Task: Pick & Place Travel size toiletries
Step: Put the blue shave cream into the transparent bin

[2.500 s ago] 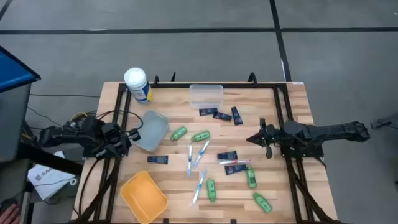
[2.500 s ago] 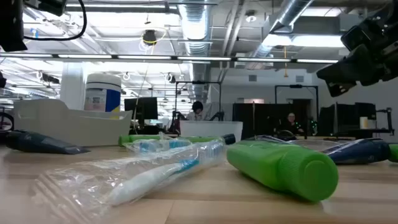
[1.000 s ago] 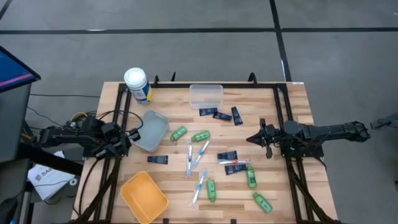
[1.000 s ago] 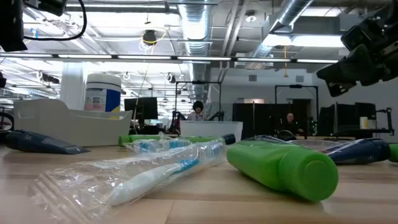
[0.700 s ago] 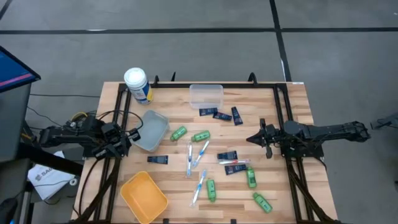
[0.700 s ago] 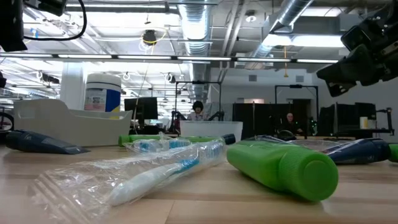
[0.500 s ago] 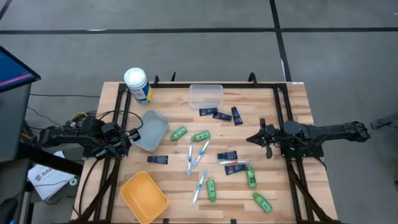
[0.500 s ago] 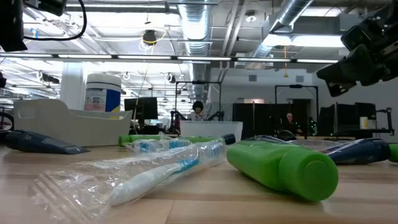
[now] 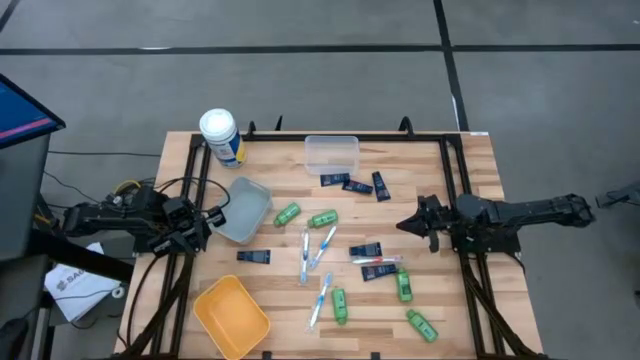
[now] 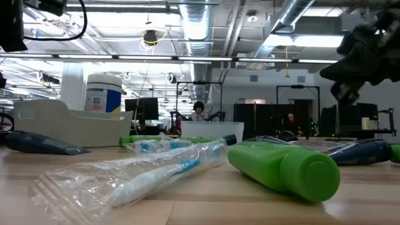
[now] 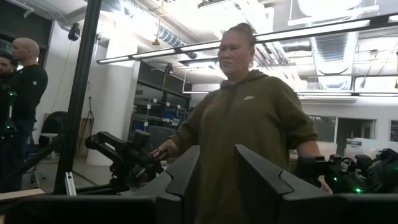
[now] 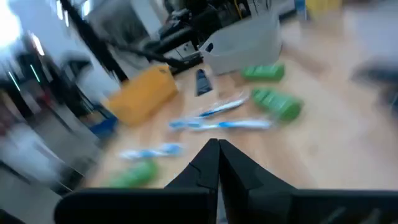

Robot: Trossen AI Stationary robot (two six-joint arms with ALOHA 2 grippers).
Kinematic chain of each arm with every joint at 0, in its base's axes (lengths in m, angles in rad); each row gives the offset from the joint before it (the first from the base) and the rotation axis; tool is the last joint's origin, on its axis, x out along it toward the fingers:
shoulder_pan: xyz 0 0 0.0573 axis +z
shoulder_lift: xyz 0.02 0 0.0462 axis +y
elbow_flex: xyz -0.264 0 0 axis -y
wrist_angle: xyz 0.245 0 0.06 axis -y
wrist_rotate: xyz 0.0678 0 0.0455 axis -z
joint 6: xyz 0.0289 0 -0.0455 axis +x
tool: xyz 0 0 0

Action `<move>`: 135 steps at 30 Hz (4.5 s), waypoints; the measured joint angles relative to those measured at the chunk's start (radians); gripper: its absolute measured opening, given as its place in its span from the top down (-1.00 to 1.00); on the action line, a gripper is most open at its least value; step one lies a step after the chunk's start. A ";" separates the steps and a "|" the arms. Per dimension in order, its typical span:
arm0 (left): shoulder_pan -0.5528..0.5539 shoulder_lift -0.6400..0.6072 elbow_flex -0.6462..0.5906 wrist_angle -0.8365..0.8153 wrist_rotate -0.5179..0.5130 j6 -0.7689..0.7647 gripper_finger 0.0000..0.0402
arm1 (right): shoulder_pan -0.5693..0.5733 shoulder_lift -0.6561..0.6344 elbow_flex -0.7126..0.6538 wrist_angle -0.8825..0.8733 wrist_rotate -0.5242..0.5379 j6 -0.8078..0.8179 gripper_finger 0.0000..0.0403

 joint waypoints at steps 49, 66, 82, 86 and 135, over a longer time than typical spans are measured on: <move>0.000 0.000 0.000 0.000 0.000 0.000 0.54 | -0.567 1.086 1.026 -0.700 0.231 -0.136 -0.34; 0.000 0.000 0.000 0.000 0.000 0.000 0.54 | -0.636 1.542 1.027 -0.675 0.078 -0.223 -0.34; 0.000 0.000 0.000 0.000 0.000 0.000 0.54 | -0.636 1.597 1.030 -0.701 0.048 -0.255 0.64; 0.000 0.000 0.000 0.000 0.000 0.000 0.54 | -0.650 1.555 1.024 -0.762 0.049 -0.301 0.90; 0.000 0.000 0.000 0.000 0.000 0.000 0.54 | -0.623 1.915 1.874 -0.938 0.073 -0.576 0.87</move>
